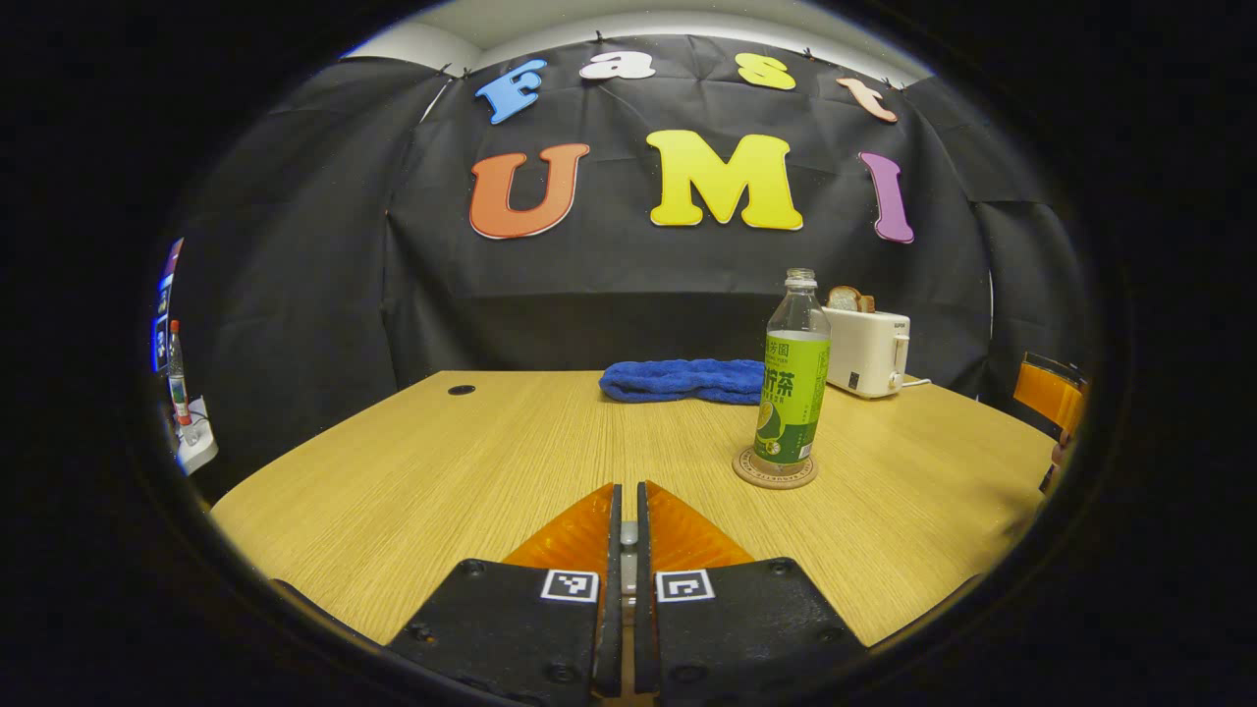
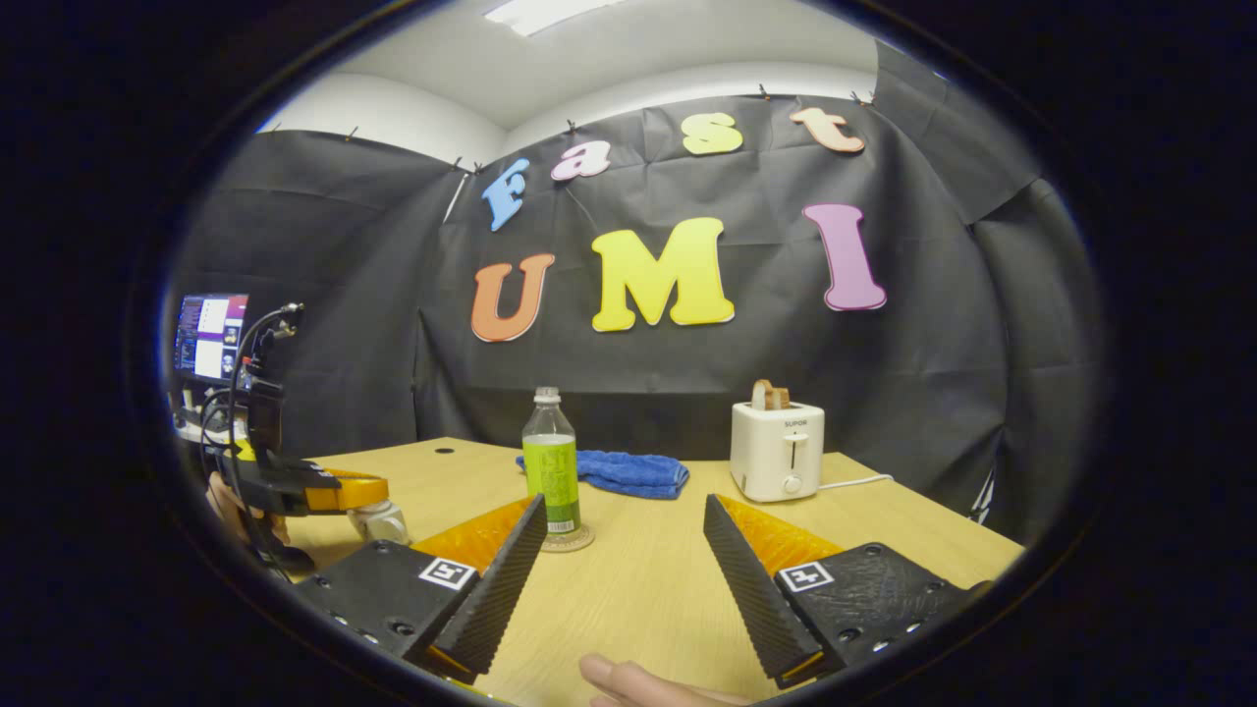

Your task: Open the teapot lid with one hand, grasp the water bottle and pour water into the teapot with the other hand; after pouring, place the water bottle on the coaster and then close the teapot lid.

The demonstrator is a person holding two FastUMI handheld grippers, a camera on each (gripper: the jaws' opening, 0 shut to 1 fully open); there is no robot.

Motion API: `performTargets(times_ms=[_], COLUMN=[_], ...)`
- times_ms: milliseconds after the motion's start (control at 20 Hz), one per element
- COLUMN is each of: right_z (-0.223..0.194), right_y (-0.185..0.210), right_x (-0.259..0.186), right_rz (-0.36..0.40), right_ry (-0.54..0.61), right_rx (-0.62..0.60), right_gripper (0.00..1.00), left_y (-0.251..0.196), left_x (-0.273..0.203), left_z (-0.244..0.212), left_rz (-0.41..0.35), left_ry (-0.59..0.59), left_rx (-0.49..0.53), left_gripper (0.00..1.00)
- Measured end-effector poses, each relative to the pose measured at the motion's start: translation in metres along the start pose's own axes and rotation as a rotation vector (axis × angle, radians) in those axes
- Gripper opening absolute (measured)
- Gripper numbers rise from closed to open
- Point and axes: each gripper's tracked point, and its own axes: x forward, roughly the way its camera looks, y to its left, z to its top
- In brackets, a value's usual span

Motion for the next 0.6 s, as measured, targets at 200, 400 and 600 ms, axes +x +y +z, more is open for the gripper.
performTargets(times_ms=[200,400,600], right_z=[0.003,0.014,0.031], right_y=[-0.002,0.002,0.000], right_x=[-0.002,-0.010,-0.021], right_rz=[-0.015,-0.015,-0.060], right_ry=[-0.002,-0.019,-0.024], right_rx=[-0.010,-0.014,-0.036], right_gripper=[0.96,0.97,0.96], left_y=[-0.002,-0.006,-0.029], left_x=[-0.009,-0.027,-0.062], left_z=[0.023,0.058,0.092], left_rz=[0.000,0.002,-0.071], left_ry=[-0.028,-0.079,-0.145], left_rx=[-0.031,-0.018,-0.063], left_gripper=[0.18,0.27,0.57])
